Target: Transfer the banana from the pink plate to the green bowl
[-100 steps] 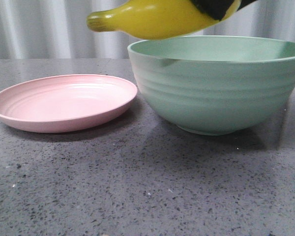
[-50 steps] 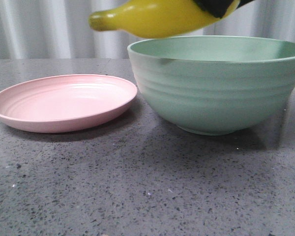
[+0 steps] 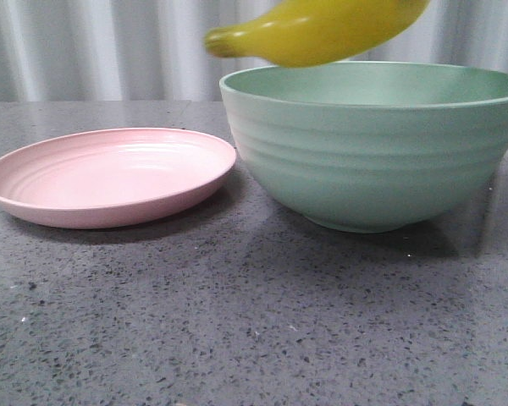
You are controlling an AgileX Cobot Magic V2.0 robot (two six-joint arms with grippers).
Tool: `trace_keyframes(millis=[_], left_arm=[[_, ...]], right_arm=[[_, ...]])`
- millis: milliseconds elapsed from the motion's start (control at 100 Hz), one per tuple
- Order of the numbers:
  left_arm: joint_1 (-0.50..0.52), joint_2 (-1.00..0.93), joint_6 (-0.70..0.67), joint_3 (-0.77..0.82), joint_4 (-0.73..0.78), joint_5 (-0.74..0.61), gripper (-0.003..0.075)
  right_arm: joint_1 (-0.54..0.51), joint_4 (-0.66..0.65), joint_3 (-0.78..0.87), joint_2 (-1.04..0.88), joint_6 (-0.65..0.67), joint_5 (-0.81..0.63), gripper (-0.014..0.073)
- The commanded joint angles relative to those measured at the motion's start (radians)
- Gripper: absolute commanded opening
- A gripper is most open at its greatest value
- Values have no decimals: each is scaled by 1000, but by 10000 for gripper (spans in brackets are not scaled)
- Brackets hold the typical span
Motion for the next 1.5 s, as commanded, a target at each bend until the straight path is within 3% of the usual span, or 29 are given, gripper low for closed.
trace_keyframes(millis=[0, 200, 270, 420, 530, 880, 970, 1180, 1220, 1350, 1490], left_arm=[[-6, -43, 2, -39, -19, -40, 337], [-6, -43, 2, -39, -19, -40, 337], [-6, -43, 2, -39, -19, -40, 337], [-6, -43, 2, -39, -19, -33, 337], [-6, -43, 2, -39, -19, -33, 337], [-6, -43, 2, -39, -19, -34, 326], [-6, -50, 2, -39, -19, -39, 262], [-6, -104, 2, -39, 18, -115, 13], [-6, -118, 2, -36, 38, -130, -22], [-6, -180, 2, -3, 105, -191, -20], [-6, -275, 2, 118, 112, -342, -20]], right_arm=[[-28, -8, -34, -34, -44, -105, -53], [-25, -47, -34, 11, -94, -106, -9], [-23, -47, -34, 30, -109, -104, 78], [-23, -56, -34, 49, -109, -112, 353], [-23, -65, -34, 49, -109, -134, 426], [-23, -156, -34, 4, -109, -149, 411], [-23, -211, -34, -24, -109, -149, 327], [-23, -297, -34, -99, -109, -120, -67], [-23, -298, -30, -112, -109, -113, -64], [-23, -307, 9, -180, -109, -106, -62], [-23, -344, 120, -287, -109, -163, -62]])
